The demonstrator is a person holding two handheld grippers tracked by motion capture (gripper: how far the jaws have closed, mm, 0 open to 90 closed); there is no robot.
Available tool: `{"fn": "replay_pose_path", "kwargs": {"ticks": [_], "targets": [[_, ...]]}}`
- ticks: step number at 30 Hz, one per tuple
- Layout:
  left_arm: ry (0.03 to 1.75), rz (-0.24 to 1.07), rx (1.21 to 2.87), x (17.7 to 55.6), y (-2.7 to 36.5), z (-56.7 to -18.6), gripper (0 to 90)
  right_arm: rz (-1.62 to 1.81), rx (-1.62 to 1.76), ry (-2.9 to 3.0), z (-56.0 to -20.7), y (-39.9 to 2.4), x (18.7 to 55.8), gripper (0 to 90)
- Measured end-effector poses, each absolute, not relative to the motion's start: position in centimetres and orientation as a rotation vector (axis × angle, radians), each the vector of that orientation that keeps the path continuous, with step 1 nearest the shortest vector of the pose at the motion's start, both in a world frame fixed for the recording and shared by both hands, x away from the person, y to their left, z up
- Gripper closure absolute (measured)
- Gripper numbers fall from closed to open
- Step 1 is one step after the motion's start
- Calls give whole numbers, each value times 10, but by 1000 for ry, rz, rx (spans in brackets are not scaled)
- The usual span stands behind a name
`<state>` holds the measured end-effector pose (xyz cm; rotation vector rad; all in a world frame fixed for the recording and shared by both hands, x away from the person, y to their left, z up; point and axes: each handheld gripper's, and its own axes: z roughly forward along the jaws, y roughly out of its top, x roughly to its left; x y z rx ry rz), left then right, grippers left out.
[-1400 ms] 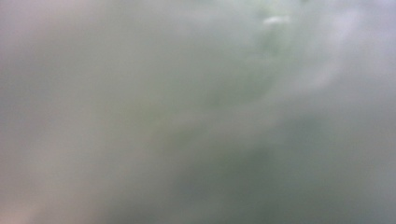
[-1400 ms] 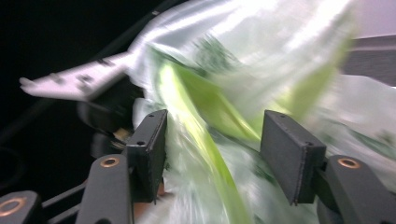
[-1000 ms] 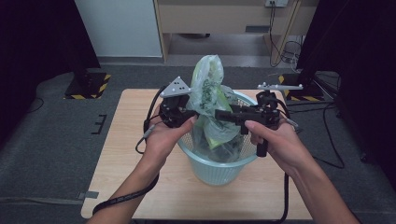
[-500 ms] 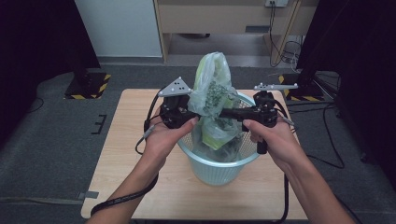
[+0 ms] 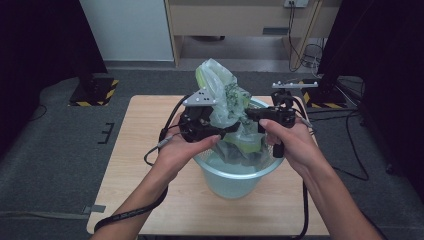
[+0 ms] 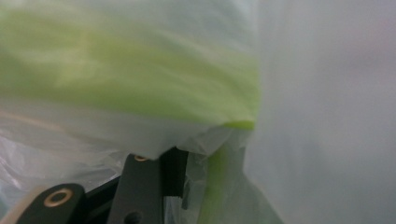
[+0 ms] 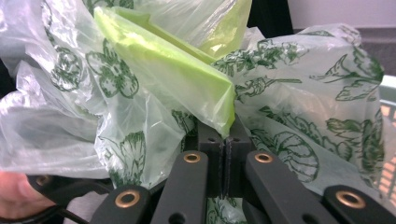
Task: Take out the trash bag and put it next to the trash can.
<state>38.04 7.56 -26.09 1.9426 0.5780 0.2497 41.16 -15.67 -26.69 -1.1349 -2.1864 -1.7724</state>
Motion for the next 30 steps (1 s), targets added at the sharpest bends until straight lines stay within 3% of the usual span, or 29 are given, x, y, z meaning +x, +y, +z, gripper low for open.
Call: {"fn": "replay_pose_path", "kwargs": {"ticks": [5,9,13,17,21,25,27,30], "targets": [[589,288,1966,381,73,-261,481,-1782,-1096,-2105,-263,-155,409,894],[595,299,1962,383,70,-263,476,-1758,-1065,-2072,-259,-146,406,894],[595,313,1964,383,70,-262,589,-1757,-1045,-2026,-258,-142,408,894],[602,321,1954,386,69,-264,777,-1756,-1061,-2014,-259,-140,408,892],[606,313,1955,387,68,-267,839,-1760,-1073,-2020,-260,-142,409,871],[627,310,1947,389,71,-270,858,-1784,-1102,-2018,-260,-149,408,711],[633,314,1949,390,72,-270,861,-1795,-1145,-2030,-259,-155,407,587],[638,324,1943,391,74,-270,862,-1815,-1178,-2031,-258,-167,406,497]]}}
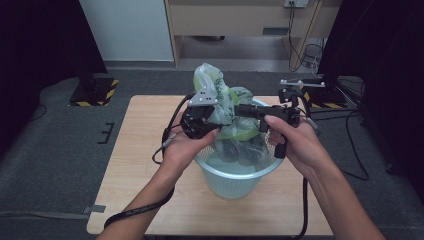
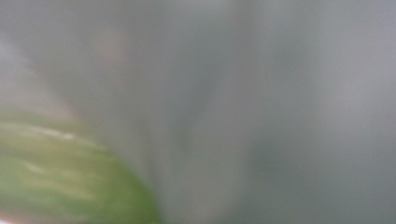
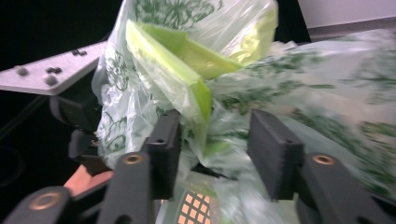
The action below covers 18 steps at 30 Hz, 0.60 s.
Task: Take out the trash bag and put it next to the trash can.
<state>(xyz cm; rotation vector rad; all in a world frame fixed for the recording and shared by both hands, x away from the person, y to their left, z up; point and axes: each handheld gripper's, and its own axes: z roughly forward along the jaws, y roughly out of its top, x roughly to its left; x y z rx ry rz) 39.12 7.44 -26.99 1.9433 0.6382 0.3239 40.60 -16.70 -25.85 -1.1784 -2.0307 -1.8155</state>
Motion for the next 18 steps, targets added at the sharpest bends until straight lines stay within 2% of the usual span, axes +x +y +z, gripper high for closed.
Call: {"fn": "replay_pose_path", "kwargs": {"ticks": [12,18], "targets": [[624,349,1888,397,82,-260,861,-1946,-1268,-1974,-268,-209,406,195],[619,360,1860,398,91,-252,861,-2043,-1301,-1894,-275,-228,407,106]]}}
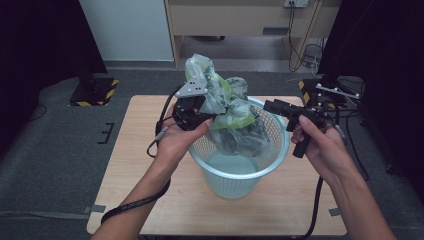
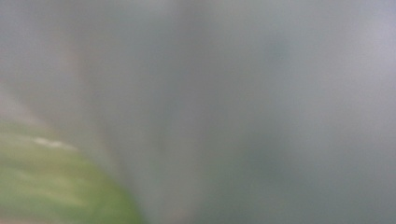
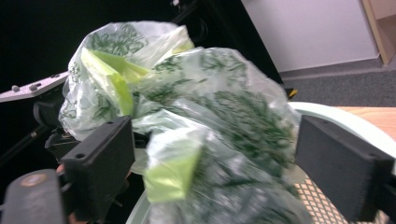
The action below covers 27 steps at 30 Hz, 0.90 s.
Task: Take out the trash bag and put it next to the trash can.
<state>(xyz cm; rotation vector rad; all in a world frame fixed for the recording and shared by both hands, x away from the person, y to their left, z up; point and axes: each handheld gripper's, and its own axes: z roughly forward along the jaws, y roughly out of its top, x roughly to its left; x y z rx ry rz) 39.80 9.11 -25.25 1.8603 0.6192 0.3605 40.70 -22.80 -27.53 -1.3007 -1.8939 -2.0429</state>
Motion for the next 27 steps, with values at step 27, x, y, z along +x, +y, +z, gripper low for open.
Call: {"fn": "replay_pose_path", "kwargs": {"ticks": [27], "targets": [[678,432,1734,391,147,-226,861,-1989,-1479,-1874,-317,-273,407,51]]}}
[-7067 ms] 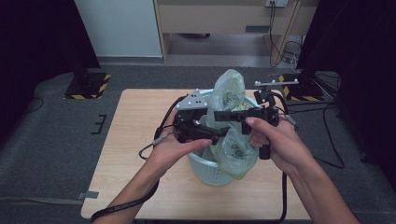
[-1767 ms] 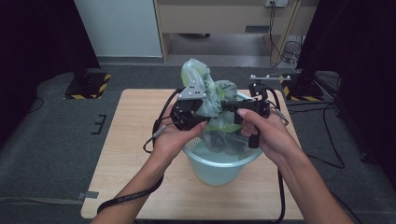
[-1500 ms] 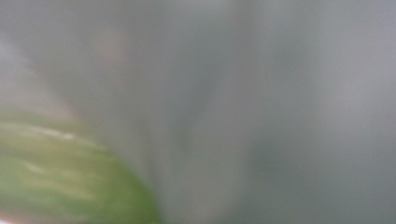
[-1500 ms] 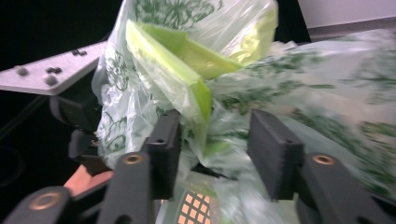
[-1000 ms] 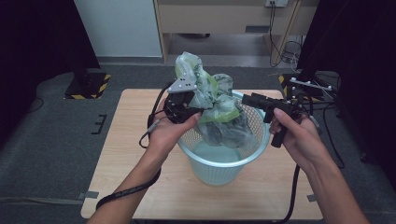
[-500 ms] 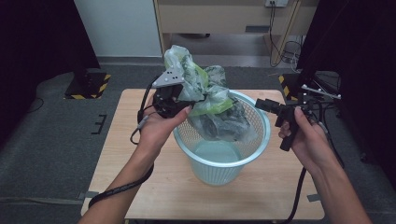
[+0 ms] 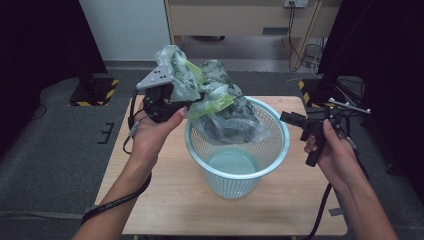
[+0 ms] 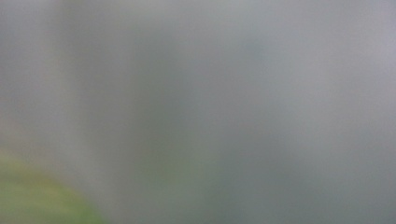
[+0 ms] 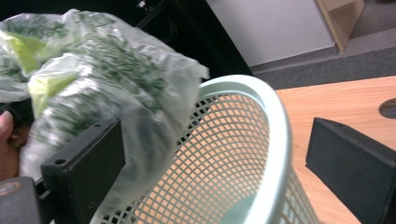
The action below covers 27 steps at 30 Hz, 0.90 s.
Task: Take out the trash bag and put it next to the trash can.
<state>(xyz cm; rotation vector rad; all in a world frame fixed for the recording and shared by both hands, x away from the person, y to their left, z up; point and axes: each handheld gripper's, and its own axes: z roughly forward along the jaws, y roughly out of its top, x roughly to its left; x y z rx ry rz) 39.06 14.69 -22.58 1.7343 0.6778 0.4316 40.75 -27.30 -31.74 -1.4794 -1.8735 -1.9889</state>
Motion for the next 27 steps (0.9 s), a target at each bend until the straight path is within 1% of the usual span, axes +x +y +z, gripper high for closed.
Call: {"fn": "replay_pose_path", "kwargs": {"ticks": [15,27], "targets": [[719,501,1664,381,188,-205,861,-1990,-1527,-1848,-323,-284,409,53],[799,590,1591,373,241,-191,861,-1984,-1573,-1841,-332,-293,412,58]]}}
